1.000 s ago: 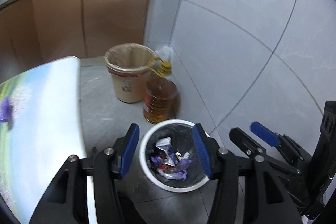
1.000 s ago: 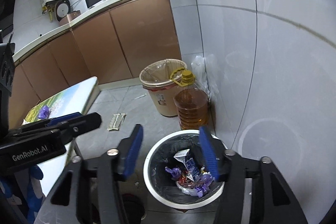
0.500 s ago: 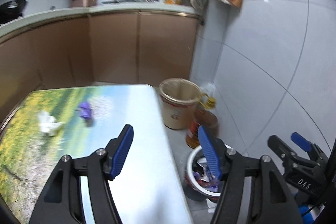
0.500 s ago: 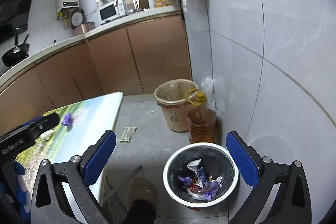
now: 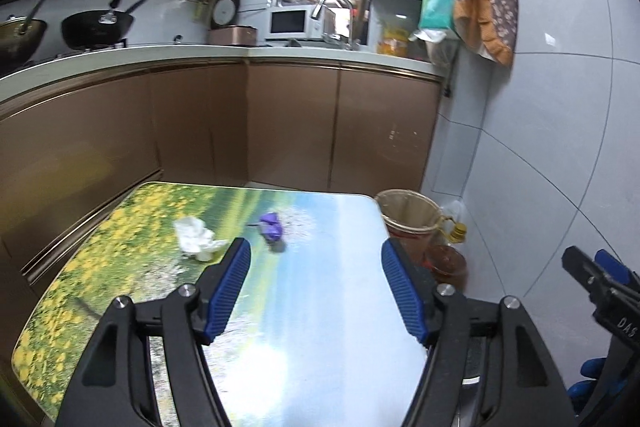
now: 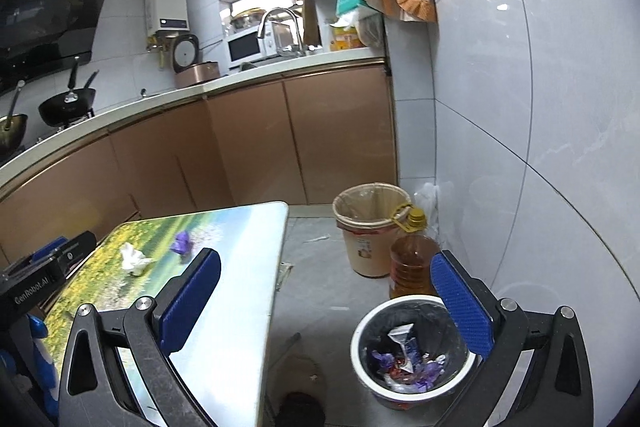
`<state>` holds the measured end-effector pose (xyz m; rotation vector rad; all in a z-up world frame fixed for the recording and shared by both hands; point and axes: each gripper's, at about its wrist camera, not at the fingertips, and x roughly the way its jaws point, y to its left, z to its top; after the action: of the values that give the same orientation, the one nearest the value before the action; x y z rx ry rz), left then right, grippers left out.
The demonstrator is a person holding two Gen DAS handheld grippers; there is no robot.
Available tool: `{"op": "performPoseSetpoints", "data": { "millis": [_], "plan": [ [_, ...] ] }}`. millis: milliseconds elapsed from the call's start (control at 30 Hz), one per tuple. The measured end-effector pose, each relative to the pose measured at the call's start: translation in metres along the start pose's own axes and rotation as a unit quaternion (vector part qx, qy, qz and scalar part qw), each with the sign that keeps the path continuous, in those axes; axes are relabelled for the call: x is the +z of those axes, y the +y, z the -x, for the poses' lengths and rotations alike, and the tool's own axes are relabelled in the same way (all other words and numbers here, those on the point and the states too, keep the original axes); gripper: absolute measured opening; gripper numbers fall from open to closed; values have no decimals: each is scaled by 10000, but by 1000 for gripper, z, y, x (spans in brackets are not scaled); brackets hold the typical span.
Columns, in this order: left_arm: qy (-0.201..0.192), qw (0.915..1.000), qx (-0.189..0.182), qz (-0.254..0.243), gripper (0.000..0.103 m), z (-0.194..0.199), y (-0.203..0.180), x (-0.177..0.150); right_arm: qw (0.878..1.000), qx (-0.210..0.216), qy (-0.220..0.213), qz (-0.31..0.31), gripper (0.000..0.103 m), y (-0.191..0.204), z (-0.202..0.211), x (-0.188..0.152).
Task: Collect trash
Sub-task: 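Move both tools back over the table toward the tissue and purple bag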
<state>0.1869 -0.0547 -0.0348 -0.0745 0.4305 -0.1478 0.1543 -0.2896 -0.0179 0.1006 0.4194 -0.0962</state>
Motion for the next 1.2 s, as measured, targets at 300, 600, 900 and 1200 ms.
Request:
{"op": "performPoseSetpoints", "data": {
  "millis": [300, 600, 900, 1200],
  "plan": [
    [-240, 9992, 270, 189, 66, 32, 36, -9, 9990, 379, 92, 225, 103, 37, 21, 5],
    [-406, 9971, 538, 357, 70, 71, 64, -15, 9962, 658, -5, 572, 103, 72, 52, 2],
    [-680, 9927, 921, 368, 75, 109, 88, -22, 9919, 976, -304, 748, 103, 98, 87, 4],
    [-724, 9884, 1222, 537, 77, 111, 112, -27, 9866, 1297, -430, 889, 103, 119, 87, 2]
  ]
}}
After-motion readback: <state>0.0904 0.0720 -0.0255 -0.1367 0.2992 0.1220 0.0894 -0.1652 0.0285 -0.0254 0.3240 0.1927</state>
